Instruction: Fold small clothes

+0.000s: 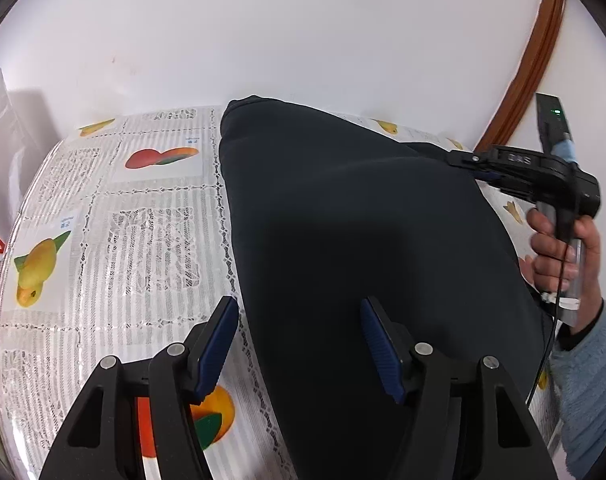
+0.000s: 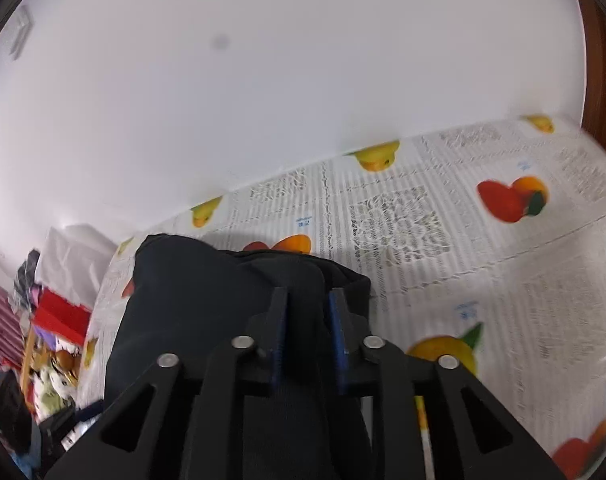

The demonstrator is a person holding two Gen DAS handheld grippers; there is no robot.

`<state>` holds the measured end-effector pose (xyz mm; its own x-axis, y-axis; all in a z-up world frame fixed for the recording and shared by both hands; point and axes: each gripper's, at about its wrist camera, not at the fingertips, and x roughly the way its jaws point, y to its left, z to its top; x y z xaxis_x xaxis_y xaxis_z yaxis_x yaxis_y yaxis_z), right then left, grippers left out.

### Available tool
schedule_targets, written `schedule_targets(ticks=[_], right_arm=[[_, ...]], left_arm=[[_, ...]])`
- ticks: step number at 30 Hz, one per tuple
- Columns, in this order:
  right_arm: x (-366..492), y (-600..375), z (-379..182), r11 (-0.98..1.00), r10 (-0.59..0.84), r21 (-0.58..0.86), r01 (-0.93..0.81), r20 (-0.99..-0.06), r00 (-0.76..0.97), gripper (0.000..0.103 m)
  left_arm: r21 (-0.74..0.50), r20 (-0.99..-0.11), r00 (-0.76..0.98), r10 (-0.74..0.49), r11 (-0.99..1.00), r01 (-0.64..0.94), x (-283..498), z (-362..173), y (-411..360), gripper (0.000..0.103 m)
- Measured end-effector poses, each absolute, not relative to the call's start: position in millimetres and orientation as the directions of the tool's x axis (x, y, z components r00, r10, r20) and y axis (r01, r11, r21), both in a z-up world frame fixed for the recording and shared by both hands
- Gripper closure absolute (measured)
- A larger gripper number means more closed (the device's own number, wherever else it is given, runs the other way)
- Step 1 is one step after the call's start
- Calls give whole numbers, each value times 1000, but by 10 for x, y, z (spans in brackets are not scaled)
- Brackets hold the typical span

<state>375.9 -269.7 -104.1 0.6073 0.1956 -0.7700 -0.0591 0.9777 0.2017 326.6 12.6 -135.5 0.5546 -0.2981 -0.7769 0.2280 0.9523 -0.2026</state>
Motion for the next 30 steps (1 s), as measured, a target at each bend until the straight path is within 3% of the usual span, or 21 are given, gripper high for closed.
schedule_targets(ticks=[2, 7, 9, 12, 14, 19, 21, 22, 23, 25, 26, 27, 30], right_arm=[[3641, -2704, -1021, 980, 194, 184, -77, -785, 588, 63], [3436, -2751, -1125, 963, 268, 240, -121, -813, 517, 64], [3421, -2758, -1131, 953, 303, 262, -152, -800, 518, 99], [3307, -2837, -1024, 954, 294, 263, -141, -748, 596, 99], [3254, -2827, -1039, 959, 279, 253, -127, -765, 580, 99], [2887, -2816, -956, 963, 268, 226, -146, -766, 584, 89], [2756, -2828, -970, 961, 277, 235, -148, -766, 580, 72], [2681, -2837, -998, 961, 275, 233, -146, -766, 581, 58], [2621, -2845, -1041, 963, 270, 231, -142, -767, 582, 53], [2592, -2832, -1158, 967, 254, 219, -130, -787, 562, 54], [2596, -2817, -1221, 969, 248, 210, -132, -799, 547, 70], [2585, -2815, -1259, 971, 238, 196, -135, -802, 548, 96], [2463, -2882, -1147, 968, 249, 209, -138, -741, 623, 97]], left_arm=[[-204, -776, 553, -303, 951, 234, 3212, -1348, 126, 42], [-200, -776, 554, -302, 950, 238, 3099, -1362, 116, 42], [-171, -777, 566, -276, 957, 233, 3089, -1383, 94, 38], [-175, -776, 572, -267, 962, 211, 3052, -1387, 97, 38], [-177, -776, 573, -262, 963, 201, 3020, -1376, 97, 38], [-178, -774, 576, -264, 963, 201, 2901, -1310, 70, 40], [-179, -773, 576, -268, 962, 206, 2839, -1291, 51, 40], [-178, -772, 576, -268, 962, 209, 2817, -1284, 42, 40], [-175, -771, 577, -268, 961, 212, 2782, -1277, 30, 40], [-160, -769, 585, -257, 964, 214, 2708, -1267, 10, 40], [-152, -768, 589, -250, 966, 211, 2678, -1266, 4, 40], [-148, -769, 591, -244, 967, 207, 2650, -1270, 2, 40], [-151, -773, 588, -238, 969, 194, 2596, -1279, 24, 40]])
